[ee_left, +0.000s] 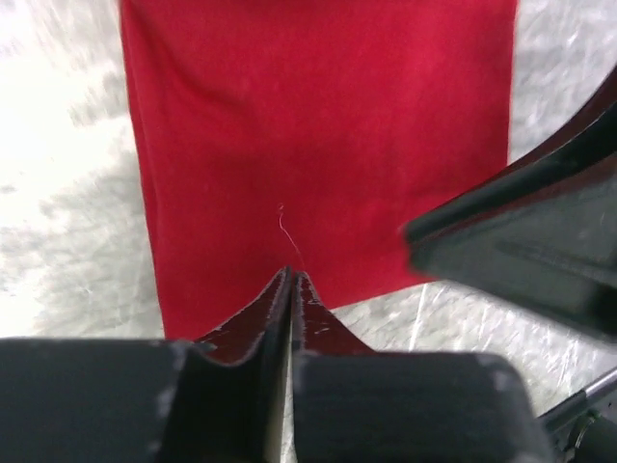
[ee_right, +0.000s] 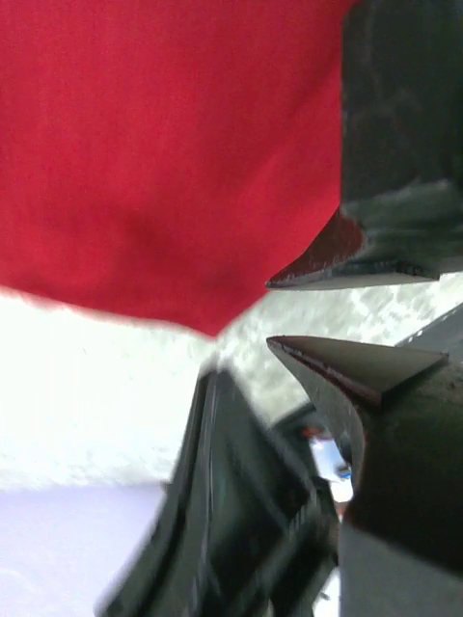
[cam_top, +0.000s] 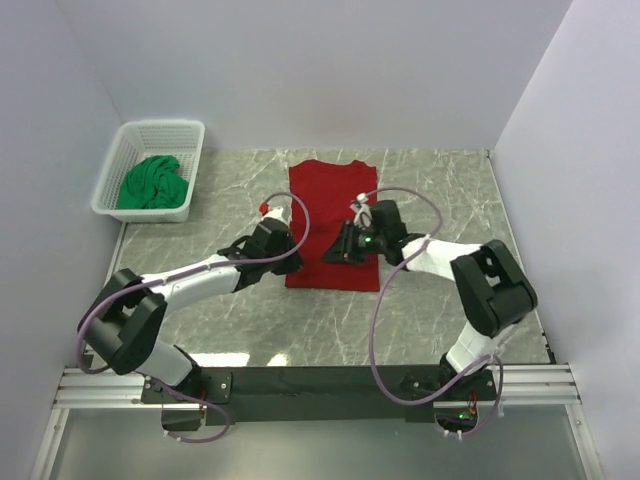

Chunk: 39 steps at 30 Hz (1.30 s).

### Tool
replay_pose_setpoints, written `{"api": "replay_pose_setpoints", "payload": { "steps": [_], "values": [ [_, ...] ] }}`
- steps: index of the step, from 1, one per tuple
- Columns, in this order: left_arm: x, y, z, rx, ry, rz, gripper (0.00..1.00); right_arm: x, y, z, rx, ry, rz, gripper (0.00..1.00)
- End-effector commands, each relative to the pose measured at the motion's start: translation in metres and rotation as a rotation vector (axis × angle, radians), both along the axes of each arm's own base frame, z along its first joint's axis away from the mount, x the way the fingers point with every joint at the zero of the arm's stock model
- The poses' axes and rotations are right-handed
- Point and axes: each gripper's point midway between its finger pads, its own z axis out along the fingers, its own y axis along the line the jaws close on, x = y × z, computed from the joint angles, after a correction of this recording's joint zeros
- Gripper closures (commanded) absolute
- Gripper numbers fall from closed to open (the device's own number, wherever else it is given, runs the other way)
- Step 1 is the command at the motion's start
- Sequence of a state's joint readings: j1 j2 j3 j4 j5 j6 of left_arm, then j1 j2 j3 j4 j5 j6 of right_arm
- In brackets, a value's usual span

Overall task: Fold and stack the t-shirts
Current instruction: Fold the tshirt

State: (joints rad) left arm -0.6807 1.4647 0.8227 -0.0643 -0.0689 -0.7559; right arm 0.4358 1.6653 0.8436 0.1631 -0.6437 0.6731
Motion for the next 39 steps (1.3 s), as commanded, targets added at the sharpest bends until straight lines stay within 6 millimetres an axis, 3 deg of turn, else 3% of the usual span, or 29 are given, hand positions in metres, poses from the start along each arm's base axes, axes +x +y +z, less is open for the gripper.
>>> {"api": "replay_pose_setpoints", "payload": {
  "steps": [1,3,6,10,12,17,21,24,31,33,34,39],
  "values": [
    [-0.002,-0.016,-0.006,-0.1,0.004,-0.037,0.93,-0.003,0.038,0.016,0.122,-0.059,0.084,0.69],
    [-0.007,-0.011,-0.02,-0.086,0.027,-0.023,0.98,-0.002,0.043,0.008,0.125,-0.044,0.089,0.73],
    [-0.016,-0.001,-0.046,-0.063,0.087,0.001,0.99,-0.012,0.046,-0.026,0.097,0.032,0.106,0.77],
    [-0.026,0.016,-0.071,-0.054,0.163,0.058,0.99,-0.032,0.039,-0.072,0.072,0.149,0.113,0.83],
    [-0.033,0.026,-0.082,-0.043,0.192,0.084,0.99,-0.037,0.033,-0.086,0.049,0.173,0.111,0.83],
    [-0.041,0.037,-0.095,-0.035,0.234,0.109,0.99,-0.04,0.017,-0.084,0.043,0.165,0.093,0.84],
    [-0.045,0.043,-0.1,-0.014,0.252,0.125,0.99,-0.031,-0.013,-0.075,0.022,0.127,0.035,0.84],
    [-0.046,0.045,-0.099,-0.008,0.253,0.133,0.99,-0.036,-0.035,-0.076,0.003,0.127,0.003,0.84],
    [-0.049,0.047,-0.098,-0.009,0.26,0.137,0.99,-0.052,-0.097,-0.097,-0.086,0.186,-0.179,0.85],
    [-0.046,0.046,-0.096,-0.01,0.257,0.138,0.99,-0.047,-0.104,-0.087,-0.061,0.191,-0.241,0.85],
    [-0.047,0.046,-0.096,-0.01,0.261,0.138,0.99,-0.047,-0.114,-0.094,-0.132,0.224,-0.291,0.86],
    [-0.042,0.043,-0.075,-0.034,0.229,0.135,0.99,-0.039,-0.137,-0.078,-0.253,0.187,-0.396,0.86]
  ]
}}
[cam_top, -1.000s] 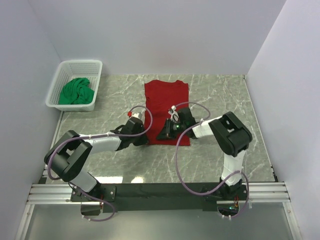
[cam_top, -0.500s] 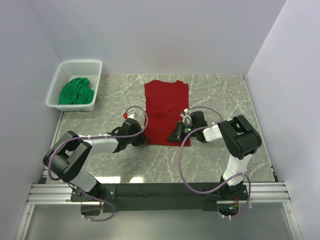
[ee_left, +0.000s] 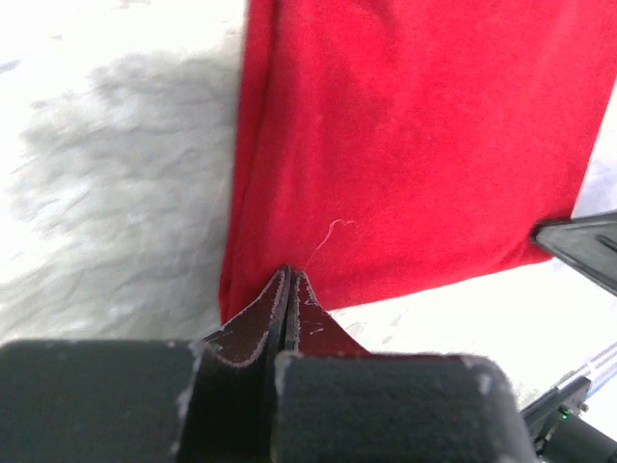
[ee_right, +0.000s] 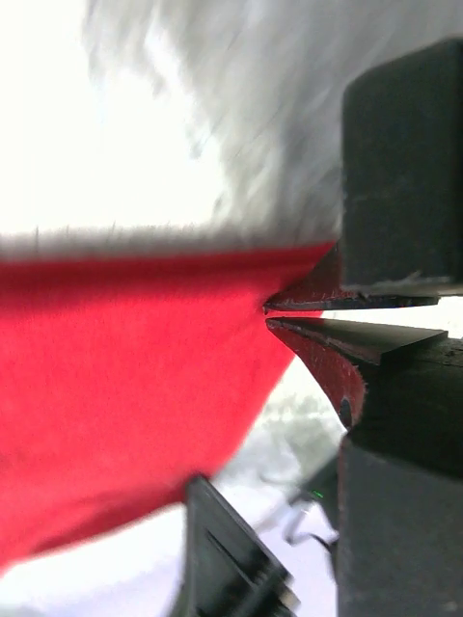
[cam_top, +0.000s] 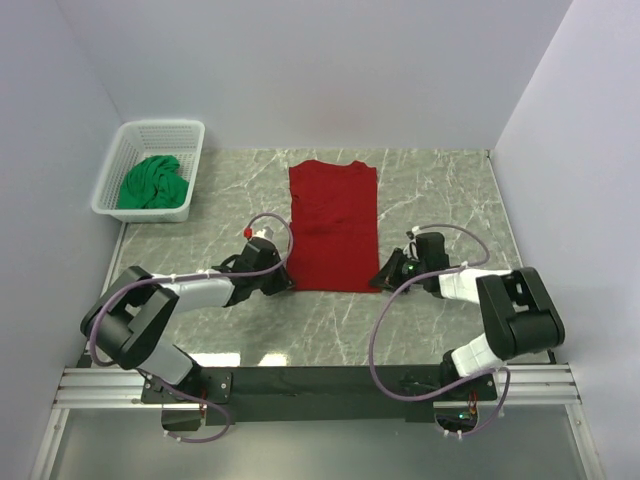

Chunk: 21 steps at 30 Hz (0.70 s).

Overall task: Fold and stack the t-shirts
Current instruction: Fold the tshirt

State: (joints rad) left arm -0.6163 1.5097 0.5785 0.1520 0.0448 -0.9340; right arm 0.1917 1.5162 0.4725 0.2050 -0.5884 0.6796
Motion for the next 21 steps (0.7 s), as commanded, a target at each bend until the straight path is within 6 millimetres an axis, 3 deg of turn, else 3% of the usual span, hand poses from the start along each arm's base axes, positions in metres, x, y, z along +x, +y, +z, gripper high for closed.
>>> {"api": "replay_pose_setpoints", "payload": {
  "steps": [1,6,9,10,13,15,21],
  "values": [
    [-0.007,0.024,-0.003,0.101,0.032,0.04,0.98,-0.002,-0.034,-0.007,-0.196,0.05,-0.097,0.84],
    [-0.001,0.023,0.031,0.104,-0.03,0.055,0.87,0.002,-0.047,0.012,-0.312,0.015,-0.103,0.78],
    [0.001,0.028,0.043,0.15,-0.047,0.077,0.63,0.001,-0.053,0.024,-0.392,0.009,-0.11,0.66],
    [0.004,0.033,0.045,0.18,-0.057,0.097,0.47,0.001,-0.055,0.026,-0.414,0.007,-0.118,0.62],
    [0.006,0.033,0.049,0.229,-0.052,0.094,0.25,-0.001,-0.057,0.033,-0.482,0.007,-0.124,0.49],
    [0.004,0.029,0.043,0.264,-0.037,0.07,0.23,0.001,-0.06,0.039,-0.532,-0.005,-0.134,0.42],
    [0.005,0.024,0.03,0.351,0.022,0.037,0.26,-0.006,-0.045,0.045,-0.57,0.01,-0.089,0.39]
  ]
}}
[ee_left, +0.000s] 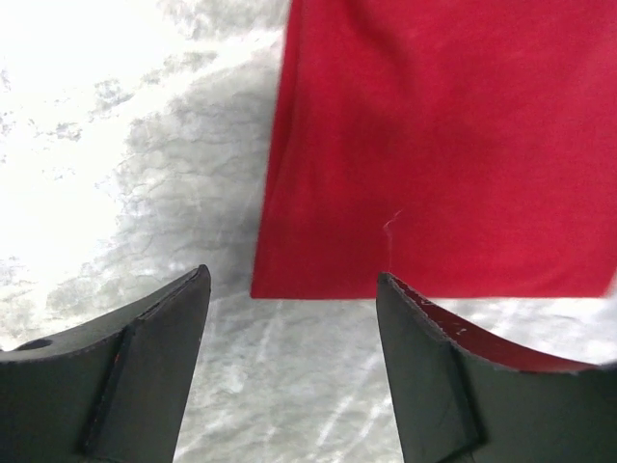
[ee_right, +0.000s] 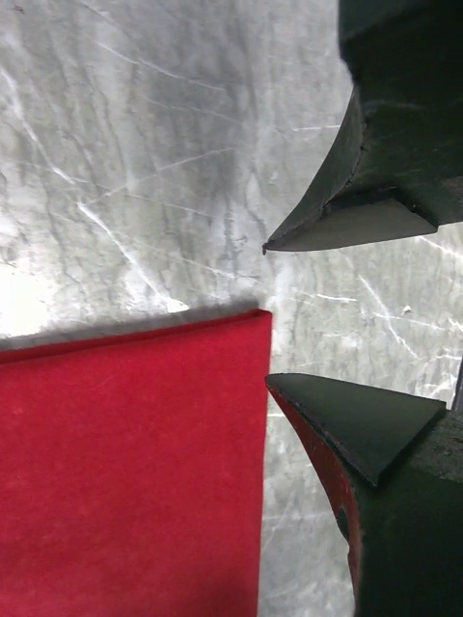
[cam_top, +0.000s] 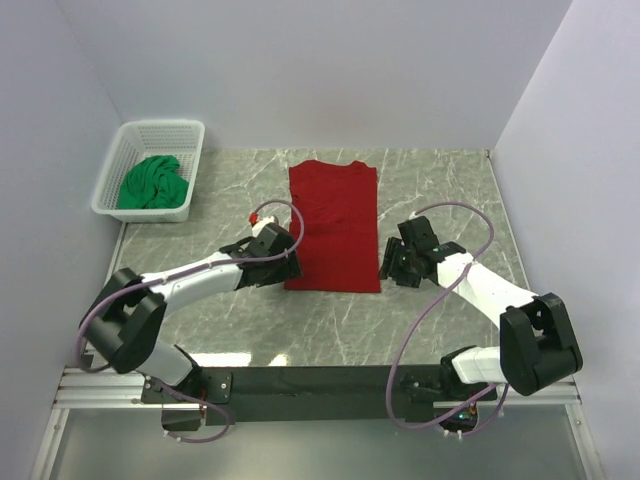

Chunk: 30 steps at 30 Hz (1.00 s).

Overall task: Fold and stack the t-shirts
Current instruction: Fold the tshirt

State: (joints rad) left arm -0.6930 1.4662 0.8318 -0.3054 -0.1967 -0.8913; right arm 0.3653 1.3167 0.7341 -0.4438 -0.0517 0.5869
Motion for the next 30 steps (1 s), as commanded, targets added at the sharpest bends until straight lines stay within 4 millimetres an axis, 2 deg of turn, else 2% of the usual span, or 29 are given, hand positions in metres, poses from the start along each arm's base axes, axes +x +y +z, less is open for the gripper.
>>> {"api": "replay_pose_setpoints", "payload": {
  "steps": [1,9,18,23,29,30],
  "values": [
    [0.0,0.007,-0.006,0.094,0.032,-0.01,0.26,0.003,-0.002,0.011,-0.066,-0.011,-0.018,0.39],
    [0.001,0.004,-0.023,0.144,0.079,-0.05,0.35,-0.002,0.021,0.007,-0.078,0.021,0.045,0.4],
    [-0.002,-0.001,-0.043,0.178,0.147,-0.094,0.39,0.0,0.031,-0.001,-0.084,0.052,0.056,0.41],
    [-0.014,-0.004,-0.057,0.196,0.211,-0.128,0.44,-0.003,0.033,-0.006,-0.119,0.078,0.058,0.41],
    [-0.035,0.0,-0.071,0.256,0.281,-0.143,0.55,-0.009,0.035,-0.014,-0.13,0.115,0.043,0.41],
    [-0.038,0.002,-0.073,0.26,0.289,-0.144,0.6,-0.01,0.035,-0.016,-0.131,0.121,0.043,0.41]
  ]
}}
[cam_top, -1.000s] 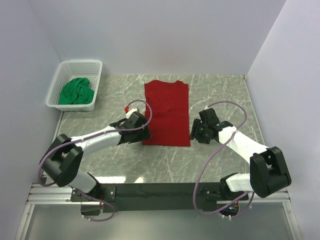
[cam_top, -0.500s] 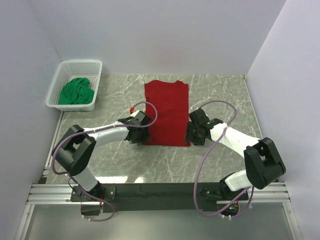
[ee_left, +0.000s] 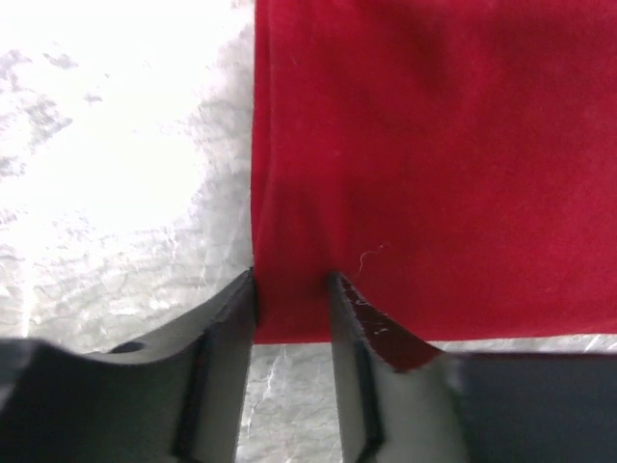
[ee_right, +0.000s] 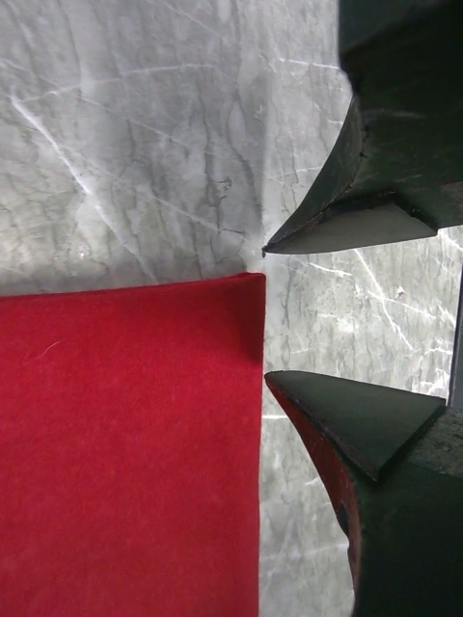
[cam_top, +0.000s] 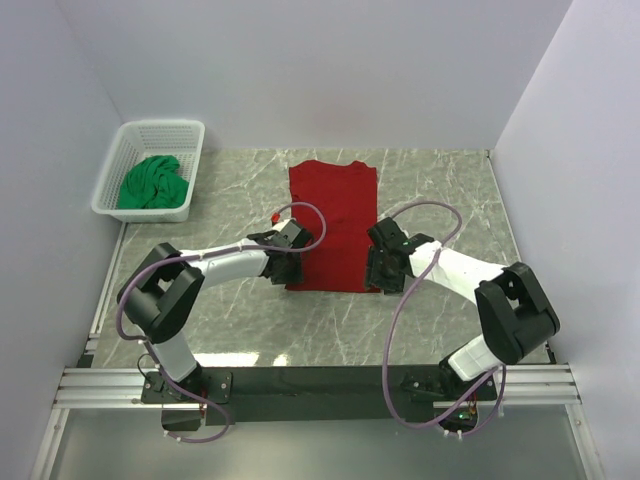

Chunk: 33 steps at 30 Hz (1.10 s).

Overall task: Fold and stack the t-shirts
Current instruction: Fold the tshirt

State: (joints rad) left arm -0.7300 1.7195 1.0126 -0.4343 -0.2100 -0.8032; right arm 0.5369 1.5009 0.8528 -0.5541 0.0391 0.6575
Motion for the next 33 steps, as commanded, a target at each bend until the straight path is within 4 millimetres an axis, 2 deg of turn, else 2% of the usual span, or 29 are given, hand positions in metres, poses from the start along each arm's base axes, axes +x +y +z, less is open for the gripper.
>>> {"api": "replay_pose_setpoints", "payload": {
  "steps": [1,6,10,17,20,33],
  "values": [
    [-0.041,0.015,-0.033,0.08,0.161,-0.029,0.63,0.008,0.004,0.006,-0.009,-0.013,-0.026,0.41],
    [-0.042,0.015,-0.032,0.078,0.157,-0.038,0.88,0.007,0.008,0.001,-0.014,0.01,-0.022,0.42],
    [-0.044,0.017,-0.032,0.08,0.158,-0.043,0.98,0.009,0.007,0.002,-0.03,0.007,-0.029,0.43],
    [-0.046,0.018,-0.032,0.082,0.16,-0.051,0.99,0.021,0.004,0.021,-0.051,-0.046,-0.045,0.43],
    [-0.045,0.019,-0.031,0.083,0.158,-0.05,0.99,0.025,0.001,0.019,-0.079,-0.046,-0.049,0.44],
    [-0.048,0.02,-0.027,0.075,0.155,-0.055,0.99,0.02,-0.003,-0.013,-0.122,0.012,-0.063,0.48]
  ]
}}
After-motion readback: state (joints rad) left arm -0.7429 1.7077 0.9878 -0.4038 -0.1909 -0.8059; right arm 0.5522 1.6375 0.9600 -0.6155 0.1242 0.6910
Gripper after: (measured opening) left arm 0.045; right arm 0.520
